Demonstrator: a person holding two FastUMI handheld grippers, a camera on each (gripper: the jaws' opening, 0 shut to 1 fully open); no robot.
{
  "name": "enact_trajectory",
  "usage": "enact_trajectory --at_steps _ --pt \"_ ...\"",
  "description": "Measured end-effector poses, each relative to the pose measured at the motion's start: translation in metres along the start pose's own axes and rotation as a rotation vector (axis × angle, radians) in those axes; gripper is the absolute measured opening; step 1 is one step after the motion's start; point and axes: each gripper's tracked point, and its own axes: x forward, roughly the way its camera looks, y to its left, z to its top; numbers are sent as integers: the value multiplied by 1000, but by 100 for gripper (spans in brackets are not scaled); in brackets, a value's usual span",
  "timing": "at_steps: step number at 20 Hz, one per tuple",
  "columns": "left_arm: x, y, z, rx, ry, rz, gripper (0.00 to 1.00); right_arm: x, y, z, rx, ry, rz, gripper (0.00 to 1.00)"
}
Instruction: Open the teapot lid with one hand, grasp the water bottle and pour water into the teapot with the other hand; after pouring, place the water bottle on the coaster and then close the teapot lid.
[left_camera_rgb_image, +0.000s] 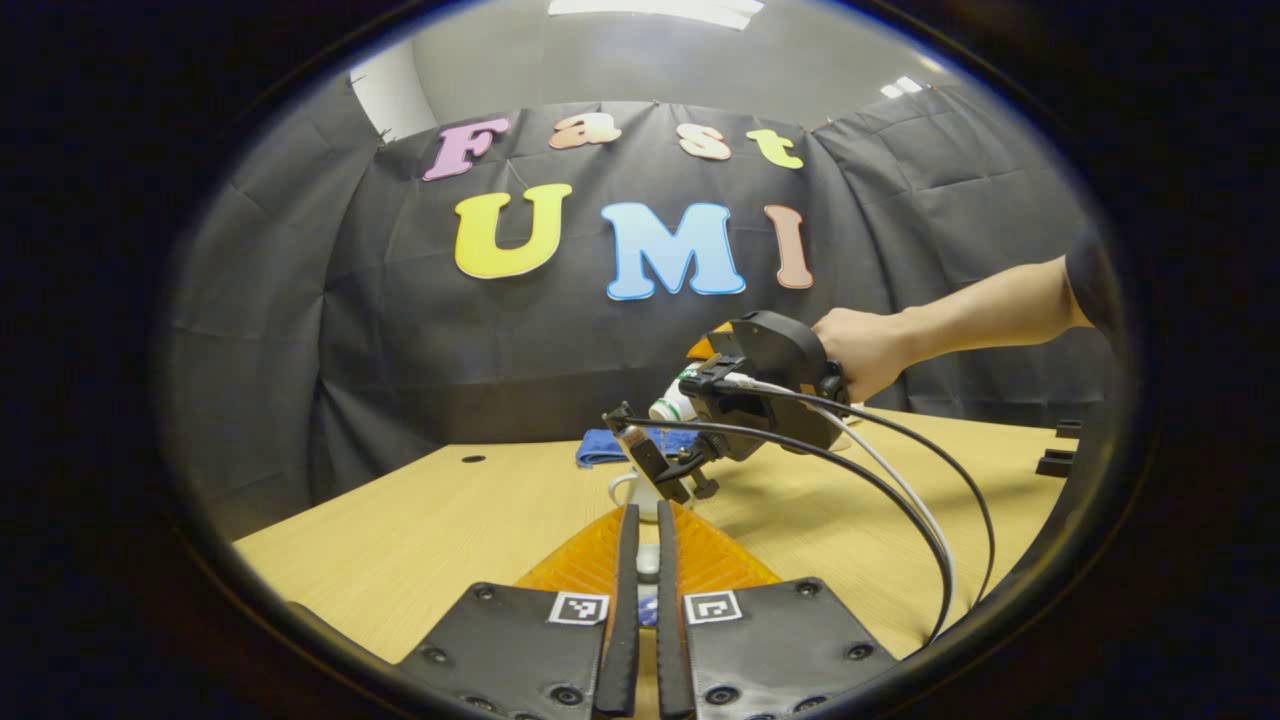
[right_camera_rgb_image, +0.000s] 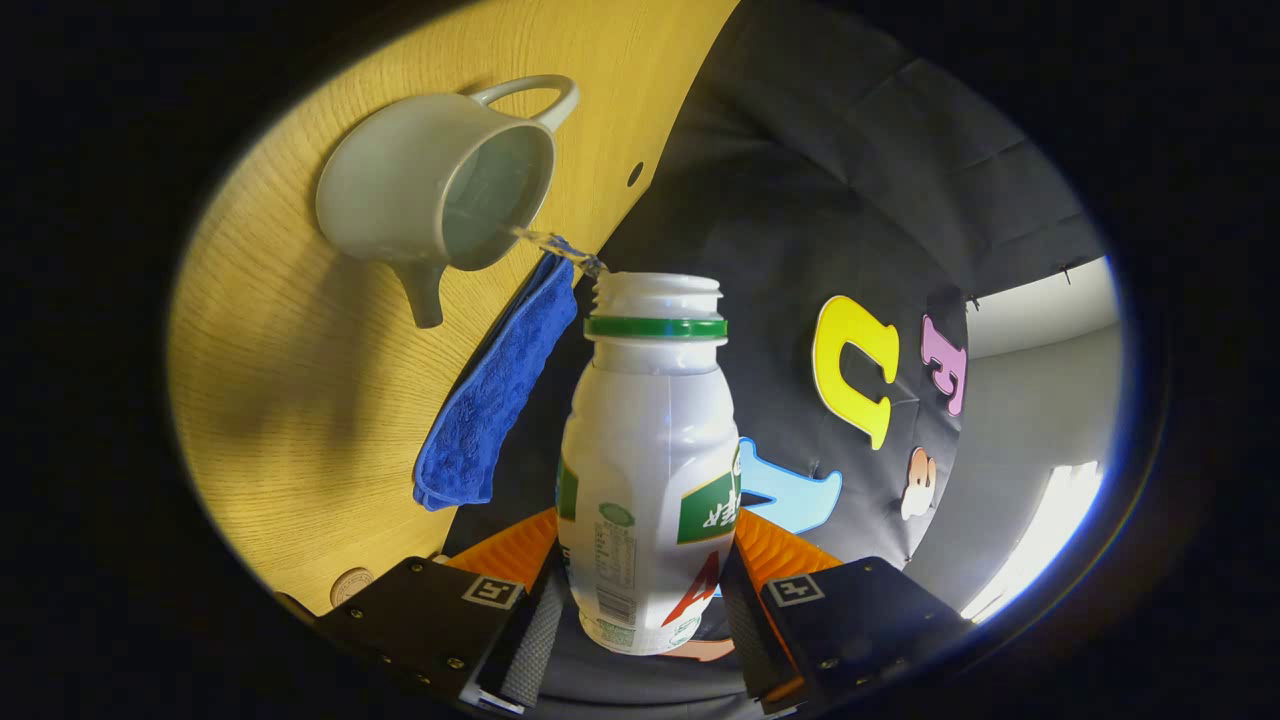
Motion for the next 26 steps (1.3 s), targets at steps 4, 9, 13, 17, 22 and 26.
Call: enact_trajectory --at_steps 4,9,13,17,22,26 --pt "-1 2 0 12 -1 7 18 -3 2 4 -19 -12 4 74" --pt "-1 3 -1 11 -1 12 18 -2 11 12 -36 -27 10 74" --pt "0 4 -1 12 -1 13 18 -1 11 13 -40 -33 10 74" --pt "0 4 -3 12 3 12 18 1 12 15 -33 -38 13 74" --pt "1 2 -3 19 4 9 16 3 8 16 -40 -41 3 73" --pt "2 2 -3 15 4 8 14 6 16 16 39 -41 51 73"
